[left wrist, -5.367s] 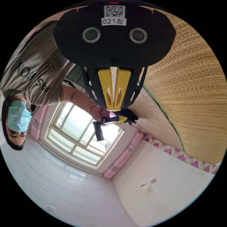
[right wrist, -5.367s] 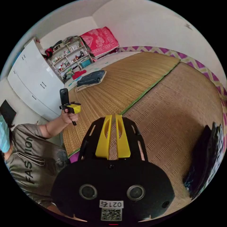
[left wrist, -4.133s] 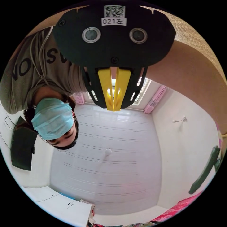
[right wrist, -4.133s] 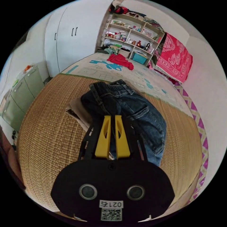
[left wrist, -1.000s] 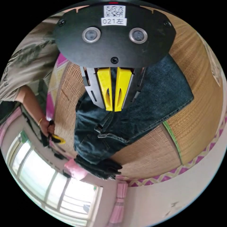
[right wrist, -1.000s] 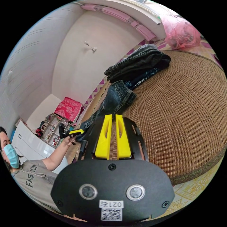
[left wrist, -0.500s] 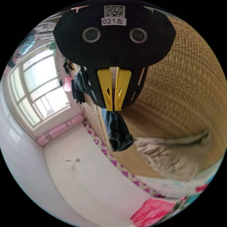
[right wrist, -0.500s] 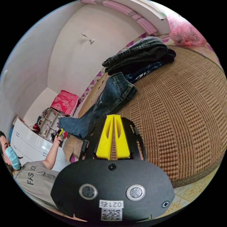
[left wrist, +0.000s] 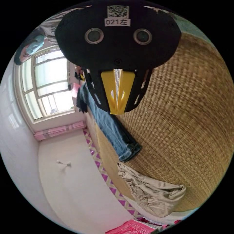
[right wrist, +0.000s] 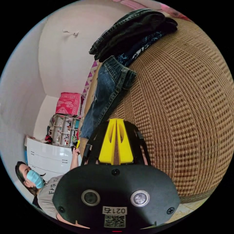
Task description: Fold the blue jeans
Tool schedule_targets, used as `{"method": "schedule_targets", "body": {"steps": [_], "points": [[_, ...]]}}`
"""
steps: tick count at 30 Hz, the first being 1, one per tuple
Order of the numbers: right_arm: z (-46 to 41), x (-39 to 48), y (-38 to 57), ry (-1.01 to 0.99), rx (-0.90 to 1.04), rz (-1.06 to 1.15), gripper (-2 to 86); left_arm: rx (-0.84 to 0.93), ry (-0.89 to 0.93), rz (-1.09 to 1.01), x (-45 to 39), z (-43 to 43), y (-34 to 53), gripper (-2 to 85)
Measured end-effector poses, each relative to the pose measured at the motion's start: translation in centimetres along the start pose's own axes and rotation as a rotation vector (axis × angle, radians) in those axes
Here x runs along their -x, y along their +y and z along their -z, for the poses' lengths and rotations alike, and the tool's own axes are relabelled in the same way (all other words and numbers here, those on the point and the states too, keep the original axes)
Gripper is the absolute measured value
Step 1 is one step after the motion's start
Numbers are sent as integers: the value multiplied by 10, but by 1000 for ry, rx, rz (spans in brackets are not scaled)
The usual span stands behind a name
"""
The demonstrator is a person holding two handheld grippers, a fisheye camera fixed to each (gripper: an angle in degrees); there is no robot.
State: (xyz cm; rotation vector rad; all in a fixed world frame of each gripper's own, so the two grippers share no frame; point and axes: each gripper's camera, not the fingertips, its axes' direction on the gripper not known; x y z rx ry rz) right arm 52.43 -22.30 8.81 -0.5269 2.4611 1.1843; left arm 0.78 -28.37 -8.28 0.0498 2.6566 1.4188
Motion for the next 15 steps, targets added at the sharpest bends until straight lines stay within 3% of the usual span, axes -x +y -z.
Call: {"method": "schedule_targets", "body": {"steps": [4, 9, 15], "points": [[-25, 46, -13, 66, -12, 14, -7, 51, -109, -10, -20, -20, 22, -9], [-67, 146, -24, 284, -31, 144, -7, 42, -208, -309, -109, -41, 58, -10], [-114, 332, -33, 594, -160, 730, -9, 73, -345, -636, -230, -96, 95, -10]]}}
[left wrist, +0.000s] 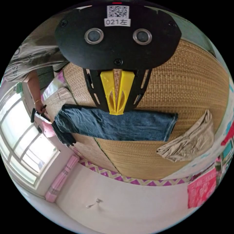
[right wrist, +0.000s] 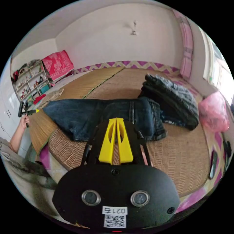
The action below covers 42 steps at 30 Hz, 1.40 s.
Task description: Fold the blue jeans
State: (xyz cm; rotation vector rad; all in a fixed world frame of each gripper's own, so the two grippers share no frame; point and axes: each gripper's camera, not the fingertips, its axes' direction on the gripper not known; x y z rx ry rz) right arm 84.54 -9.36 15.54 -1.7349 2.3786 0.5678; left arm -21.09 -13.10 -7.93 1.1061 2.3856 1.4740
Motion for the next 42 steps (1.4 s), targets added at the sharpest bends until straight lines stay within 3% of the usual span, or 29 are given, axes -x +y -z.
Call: {"method": "schedule_targets", "body": {"steps": [3, 10, 12, 14, 20, 23, 30, 37, 42], "points": [[-23, 36, -78, 36, 23, 177, -9, -10, -47, -68, -38, -18, -19, -10], [-153, 64, -251, 70, 315, 573, 1, 64, -64, -179, -87, -97, -79, -10], [-181, 61, -286, 24, 366, 619, 38, 99, -49, -215, -100, -123, -94, -10], [-220, 56, -325, -63, 468, 664, 130, 138, -16, -251, -117, -157, -114, -10], [-292, 49, -383, -124, 651, 777, 105, 185, 78, -318, -135, -222, -161, -10], [-302, 45, -404, -110, 656, 820, 50, 195, 68, -320, -130, -249, -183, -10], [-256, 22, -443, -136, 506, 818, 38, 343, 7, -406, -134, -317, -203, -10], [-203, -22, -466, -178, 401, 762, 38, 348, 181, -495, -149, -334, -207, -9], [-190, -42, -472, -164, 390, 773, 38, 336, 155, -494, -147, -342, -217, -8]]}}
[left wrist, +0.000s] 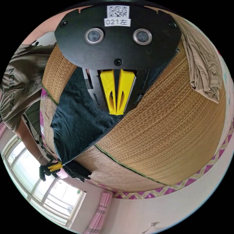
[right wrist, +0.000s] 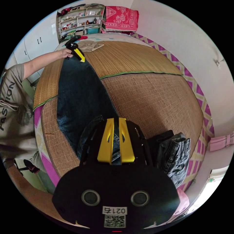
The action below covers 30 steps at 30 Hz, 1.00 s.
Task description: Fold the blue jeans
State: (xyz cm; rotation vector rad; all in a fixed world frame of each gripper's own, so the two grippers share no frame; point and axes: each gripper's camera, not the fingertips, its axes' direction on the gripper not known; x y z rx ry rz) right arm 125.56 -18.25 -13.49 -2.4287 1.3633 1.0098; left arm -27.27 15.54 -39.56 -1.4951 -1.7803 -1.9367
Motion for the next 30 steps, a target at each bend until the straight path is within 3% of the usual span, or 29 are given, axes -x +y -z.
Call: {"method": "schedule_targets", "body": {"steps": [5, 9, 14, 24, 30], "points": [[6, -19, 15, 16, 10, -2, 39, 68, -54, -66, -3, -11, -20, 16], [11, -34, 29, 12, 6, -12, 39, 91, 27, -108, -3, -11, -31, 61], [16, -52, 49, 20, 8, -19, 39, 96, -40, -98, -5, -1, -38, -1], [49, -69, 94, 18, -31, -28, 33, 10, -87, -80, -6, 69, -32, -2], [75, -69, 125, 34, -66, -38, -6, 83, 12, -141, 4, 65, -55, 75]]}}
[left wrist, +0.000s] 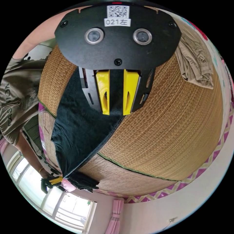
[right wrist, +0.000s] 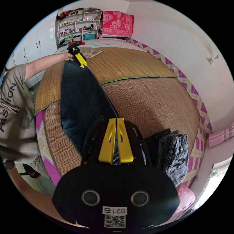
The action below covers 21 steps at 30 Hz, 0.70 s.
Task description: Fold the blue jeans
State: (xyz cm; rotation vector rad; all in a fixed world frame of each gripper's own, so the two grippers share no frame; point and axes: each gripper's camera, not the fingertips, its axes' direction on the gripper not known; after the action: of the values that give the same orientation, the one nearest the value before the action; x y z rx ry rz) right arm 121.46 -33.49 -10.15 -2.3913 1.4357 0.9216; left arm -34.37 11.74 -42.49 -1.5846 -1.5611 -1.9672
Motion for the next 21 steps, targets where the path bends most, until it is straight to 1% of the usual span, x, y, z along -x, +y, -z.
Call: {"method": "schedule_targets", "body": {"steps": [2, 4, 6, 9, 12, 14, 15, 17, 18, 20, 21], "points": [[15, -2, 11, -14, -12, -2, -8, -7, 13, -5, 7, 11, -4, 68], [25, -3, 18, -35, -19, -6, -9, -8, -36, -1, 9, 21, -2, 19], [33, -2, 24, -34, -13, 0, -10, -33, -47, -9, 8, 39, 1, 2], [43, 3, 32, -12, -4, 5, -10, -113, -24, -2, 8, 84, 14, -7], [58, 7, 46, -2, -12, 0, -10, -218, -1, -22, -11, 147, 41, -9], [80, 15, 66, -8, -42, -10, -10, -302, 3, -66, -49, 206, 72, -9], [87, 18, 72, -12, -56, -12, -10, -318, 3, -83, -62, 220, 80, -9], [121, 42, 105, -36, -124, -19, -10, -366, 1, -135, -122, 268, 120, -10], [129, 51, 115, -40, -141, -18, -10, -369, 2, -141, -136, 276, 130, -10], [159, 98, 156, -40, -202, 3, -10, -383, 17, -142, -193, 295, 175, -10], [165, 112, 167, -40, -212, 7, -10, -386, 22, -132, -206, 297, 187, -10]]}}
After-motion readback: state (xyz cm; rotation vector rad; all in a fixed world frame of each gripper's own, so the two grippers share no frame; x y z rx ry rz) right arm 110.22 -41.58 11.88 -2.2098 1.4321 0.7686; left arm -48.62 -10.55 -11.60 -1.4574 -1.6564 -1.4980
